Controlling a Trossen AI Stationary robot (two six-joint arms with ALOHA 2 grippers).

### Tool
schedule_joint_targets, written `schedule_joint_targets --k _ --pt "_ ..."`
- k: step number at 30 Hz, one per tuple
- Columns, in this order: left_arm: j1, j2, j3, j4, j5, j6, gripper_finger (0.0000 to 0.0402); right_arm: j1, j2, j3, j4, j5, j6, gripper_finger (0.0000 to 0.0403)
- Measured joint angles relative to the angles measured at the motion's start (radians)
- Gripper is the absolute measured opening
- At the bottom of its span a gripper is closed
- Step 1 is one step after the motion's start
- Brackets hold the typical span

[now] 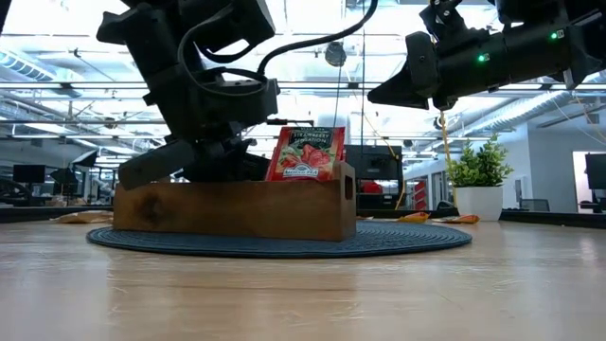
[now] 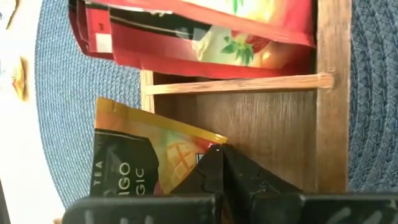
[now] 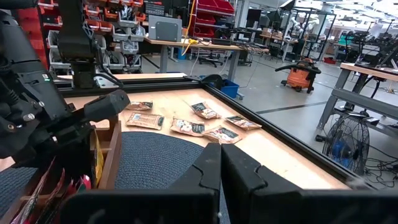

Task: Pick & Place Tea
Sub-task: Put the yellow tea bag into the middle section of the wooden organizer

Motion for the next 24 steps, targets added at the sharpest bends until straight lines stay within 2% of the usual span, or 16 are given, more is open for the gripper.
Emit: schedule_joint_targets --k 10,18,24 --pt "0.0 0.0 0.0 0.003 0.001 -0.027 0.0004 0.0 0.0 0.0 0.0 0.0 0.0 0.0" --pt "-0.006 0.0 0.0 0.003 0.001 -0.021 0.004 0.0 0.0 0.0 0.0 0.0 0.0 0.0" --pt "-0.022 -0.018 0.017 -0.016 0.001 -0.021 0.0052 0.0 0.0 0.0 0.0 0.0 0.0 0.0"
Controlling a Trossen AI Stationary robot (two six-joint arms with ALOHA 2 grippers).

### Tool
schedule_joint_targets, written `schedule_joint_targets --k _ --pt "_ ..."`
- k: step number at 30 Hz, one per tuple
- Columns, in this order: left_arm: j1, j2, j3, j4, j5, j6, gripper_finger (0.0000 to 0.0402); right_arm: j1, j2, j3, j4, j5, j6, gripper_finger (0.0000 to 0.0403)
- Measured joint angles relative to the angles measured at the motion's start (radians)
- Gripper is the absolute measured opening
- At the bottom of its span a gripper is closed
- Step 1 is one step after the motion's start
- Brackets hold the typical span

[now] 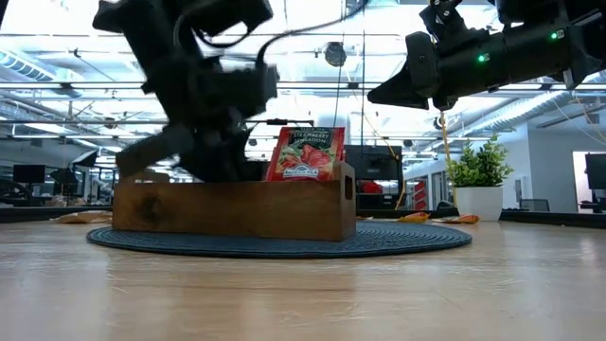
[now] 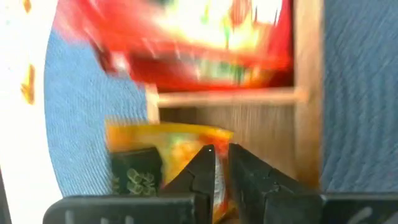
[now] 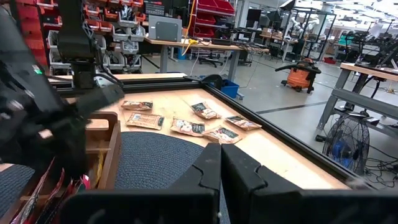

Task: Pick & Place Tea
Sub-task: Put the yellow tea bag into the middle section of the wooden organizer

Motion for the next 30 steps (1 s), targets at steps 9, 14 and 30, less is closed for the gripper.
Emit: schedule_joint_targets --k 9,14,30 --pt "-0.019 -0.142 0.006 -0.004 0.002 0.0 0.0051 0.0 0.0 0.0 -0.001 -0.022 0.002 0.0" --pt "-0.02 -0.26 0.006 -0.027 0.003 -0.008 0.0051 0.0 0.0 0.0 -0.002 -0.022 0.002 0.0" --pt "0.013 -0.912 -0.197 0.15 0.359 0.044 0.0051 -0.012 0.0 0.005 -0.162 0.01 -0.064 0.0033"
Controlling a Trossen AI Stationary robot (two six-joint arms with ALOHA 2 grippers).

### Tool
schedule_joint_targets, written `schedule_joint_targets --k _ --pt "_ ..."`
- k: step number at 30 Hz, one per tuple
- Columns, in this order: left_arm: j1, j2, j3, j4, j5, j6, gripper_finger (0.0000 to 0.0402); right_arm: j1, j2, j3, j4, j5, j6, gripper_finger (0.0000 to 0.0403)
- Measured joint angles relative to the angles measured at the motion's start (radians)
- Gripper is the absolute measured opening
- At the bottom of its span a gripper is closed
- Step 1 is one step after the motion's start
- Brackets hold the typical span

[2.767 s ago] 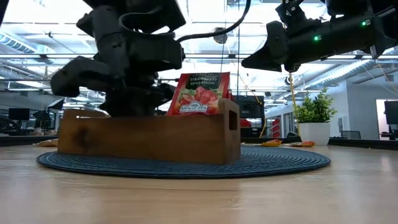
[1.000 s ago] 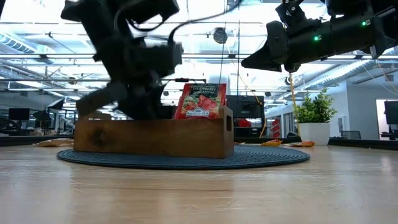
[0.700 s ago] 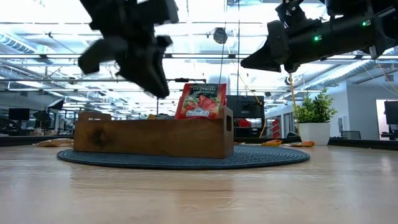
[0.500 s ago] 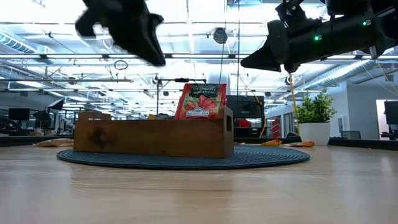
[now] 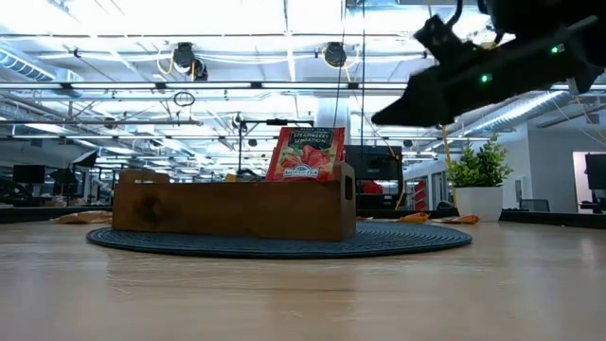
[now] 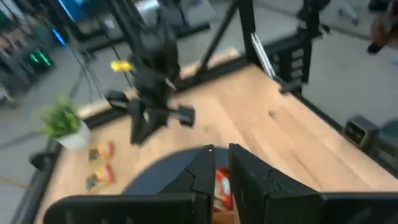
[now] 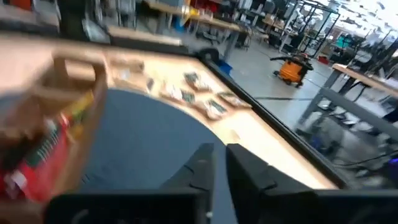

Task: Pick & Place Tea
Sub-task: Put the yellow tea bag into the middle section of the wooden organizer

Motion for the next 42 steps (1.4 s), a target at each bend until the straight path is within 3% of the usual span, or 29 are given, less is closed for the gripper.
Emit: schedule_joint_targets --k 3,5,8,11,15,20,29,42 --pt "0.013 -0.089 -0.075 0.068 -0.03 0.006 0.0051 -0.046 0.0 0.077 -0.248 -0.001 -0.021 0.0084" --pt "0.021 -0.129 -0.107 0.078 -0.068 0.007 0.0051 -0.094 -0.002 0.181 -0.607 -0.019 0.023 0.0122" --pt "0.029 -0.167 -0.135 0.081 -0.096 0.004 0.0051 -0.211 0.021 0.361 -1.096 -0.141 0.158 0.0172" --pt "0.033 -0.174 -0.146 0.079 -0.097 0.003 0.0051 -0.325 0.035 0.431 -1.295 -0.254 0.194 0.0206" --pt "0.033 -0.167 -0.147 0.081 -0.097 0.004 0.0051 -0.424 0.035 0.432 -1.282 -0.402 0.049 0.0227" --pt "0.033 -0.164 -0.147 0.08 -0.097 0.004 0.0051 -0.514 0.038 0.432 -1.277 -0.519 -0.049 0.0224" --pt "0.033 -0.164 -0.147 0.079 -0.097 0.004 0.0051 -0.619 0.04 0.432 -1.322 -0.551 -0.158 0.0222" --pt "0.033 -0.164 -0.147 0.08 -0.097 0.004 0.0051 -0.691 0.17 0.396 -1.263 -0.555 -0.214 0.0221"
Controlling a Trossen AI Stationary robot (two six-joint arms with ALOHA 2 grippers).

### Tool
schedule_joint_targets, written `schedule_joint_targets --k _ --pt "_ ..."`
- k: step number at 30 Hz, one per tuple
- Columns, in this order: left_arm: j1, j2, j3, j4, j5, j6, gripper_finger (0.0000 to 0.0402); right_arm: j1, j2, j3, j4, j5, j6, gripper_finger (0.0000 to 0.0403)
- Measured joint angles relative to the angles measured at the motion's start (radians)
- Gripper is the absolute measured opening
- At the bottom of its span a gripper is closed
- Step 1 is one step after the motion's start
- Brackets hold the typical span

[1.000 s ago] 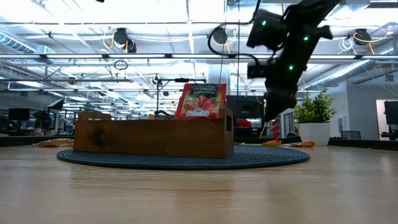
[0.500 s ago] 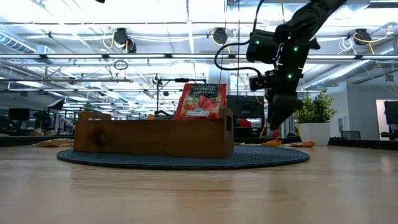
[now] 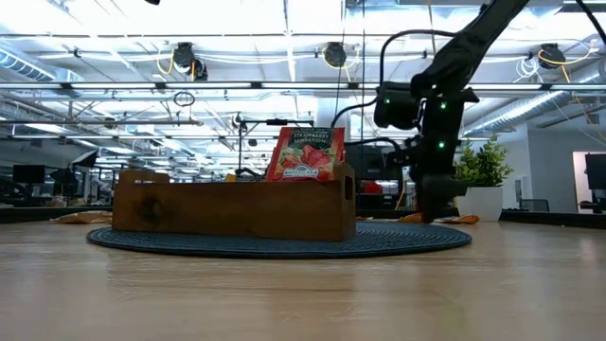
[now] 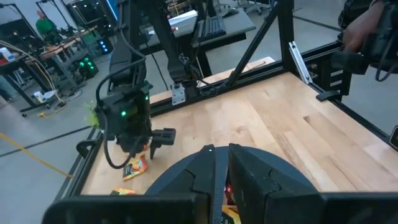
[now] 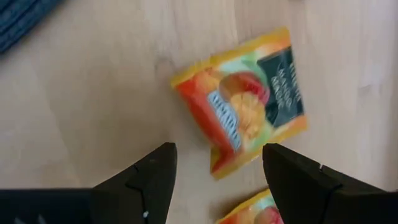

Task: Pick & Place Tea
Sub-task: Put the yellow tea bag into the middle section of the wooden organizer

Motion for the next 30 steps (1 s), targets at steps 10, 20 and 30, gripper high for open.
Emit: schedule_joint_targets --k 10,20,30 --pt "0.0 0.0 0.0 -0.001 0.0 0.0 0.0051 -0.009 0.027 0.002 0.036 -0.027 -0.016 0.0204" --pt "0.0 0.0 0.0 -0.001 0.0 0.0 0.0051 -0.086 0.029 -0.027 0.04 -0.165 0.047 0.0039" --pt "0.0 0.0 0.0 -0.001 0.0 0.0 0.0051 0.034 0.007 -0.034 0.118 0.127 0.057 0.0007"
